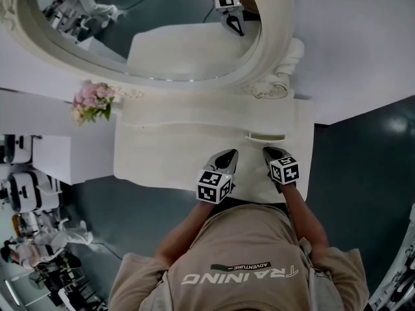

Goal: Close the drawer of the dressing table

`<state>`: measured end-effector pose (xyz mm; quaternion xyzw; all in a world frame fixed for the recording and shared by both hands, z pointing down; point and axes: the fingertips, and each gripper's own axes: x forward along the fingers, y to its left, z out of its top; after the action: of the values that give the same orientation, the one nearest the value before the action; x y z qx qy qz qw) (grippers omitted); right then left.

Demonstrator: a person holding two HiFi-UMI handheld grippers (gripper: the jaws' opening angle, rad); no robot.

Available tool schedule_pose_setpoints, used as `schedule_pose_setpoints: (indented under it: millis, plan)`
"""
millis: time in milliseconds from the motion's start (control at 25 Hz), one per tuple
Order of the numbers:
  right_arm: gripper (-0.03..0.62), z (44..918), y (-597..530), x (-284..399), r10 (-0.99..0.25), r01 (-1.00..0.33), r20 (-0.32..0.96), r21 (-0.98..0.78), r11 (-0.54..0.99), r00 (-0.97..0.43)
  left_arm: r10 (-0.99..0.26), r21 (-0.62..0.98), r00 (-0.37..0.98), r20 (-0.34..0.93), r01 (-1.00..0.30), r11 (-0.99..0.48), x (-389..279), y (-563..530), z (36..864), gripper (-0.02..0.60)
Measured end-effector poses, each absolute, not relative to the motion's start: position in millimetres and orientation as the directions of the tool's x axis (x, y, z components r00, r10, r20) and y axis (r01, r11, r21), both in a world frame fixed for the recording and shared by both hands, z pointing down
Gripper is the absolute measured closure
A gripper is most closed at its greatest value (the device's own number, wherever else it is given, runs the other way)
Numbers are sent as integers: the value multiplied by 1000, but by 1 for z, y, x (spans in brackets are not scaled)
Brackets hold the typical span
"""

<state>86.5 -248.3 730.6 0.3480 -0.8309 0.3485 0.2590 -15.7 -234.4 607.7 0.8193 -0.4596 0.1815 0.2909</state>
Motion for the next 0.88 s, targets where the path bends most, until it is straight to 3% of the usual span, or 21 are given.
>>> schedule_pose_setpoints:
  millis: [880]
  plan:
    - [592, 724, -290, 89, -420, -785, 678, -412, 462, -603, -655, 310, 498, 569, -867, -390, -29, -249, 594, 563]
